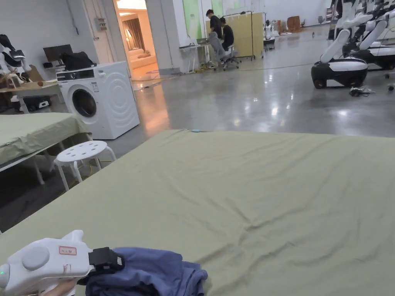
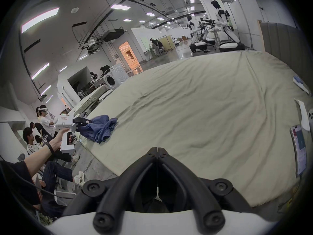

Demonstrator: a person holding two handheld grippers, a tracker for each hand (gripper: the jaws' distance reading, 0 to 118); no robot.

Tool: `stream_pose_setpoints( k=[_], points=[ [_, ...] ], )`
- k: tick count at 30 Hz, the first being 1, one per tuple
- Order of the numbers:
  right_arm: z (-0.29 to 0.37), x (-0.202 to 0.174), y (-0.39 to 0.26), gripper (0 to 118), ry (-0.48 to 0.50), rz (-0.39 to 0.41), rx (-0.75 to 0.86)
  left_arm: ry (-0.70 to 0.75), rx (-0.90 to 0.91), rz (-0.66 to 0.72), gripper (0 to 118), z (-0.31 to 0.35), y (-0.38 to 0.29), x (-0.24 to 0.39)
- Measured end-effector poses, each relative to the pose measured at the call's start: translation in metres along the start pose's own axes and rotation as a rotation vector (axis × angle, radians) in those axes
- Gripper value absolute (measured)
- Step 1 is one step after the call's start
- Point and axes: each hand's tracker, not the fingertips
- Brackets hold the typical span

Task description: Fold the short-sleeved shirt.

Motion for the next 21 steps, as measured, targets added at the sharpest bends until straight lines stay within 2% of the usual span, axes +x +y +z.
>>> stream_pose_setpoints(
  k=[1,3,5,6,8,10,13,15,18,21],
  points=[
    [0.001,0.002,0.000,0,-0.009,-0.001,-0.003,0.032,0.010,-0.048,63,-0.001,-0.002,0.001],
    [0.007,0.003,0.000,0,-0.044,0.023,0.001,0.109,0.017,-0.125,63,0.005,0.000,0.007],
    [0.017,0.010,0.000,0,-0.116,0.057,0.033,0.261,0.038,-0.180,63,0.023,0.008,0.026],
    [0.022,0.011,-0.001,0,-0.149,0.068,0.050,0.265,0.096,-0.245,63,0.037,0.008,0.028],
    [0.033,0.021,-0.003,0,-0.179,0.071,0.093,0.196,0.200,-0.456,63,0.075,-0.006,0.060],
    [0.046,0.028,-0.001,0,-0.178,0.054,0.116,0.137,0.311,-0.527,63,0.119,-0.022,0.092],
    [0.065,0.035,0.006,0,-0.198,0.053,0.173,-0.057,0.423,-0.577,63,0.175,-0.060,0.141],
    [0.079,0.037,0.011,0,-0.231,0.062,0.223,-0.150,0.509,-0.628,63,0.189,-0.085,0.150],
    [0.103,0.039,0.019,0,-0.254,0.080,0.302,-0.217,0.643,-0.656,63,0.211,-0.138,0.190],
    [0.123,0.038,0.024,0,-0.279,0.112,0.390,-0.216,0.747,-0.613,62,0.219,-0.174,0.218]
  ],
)
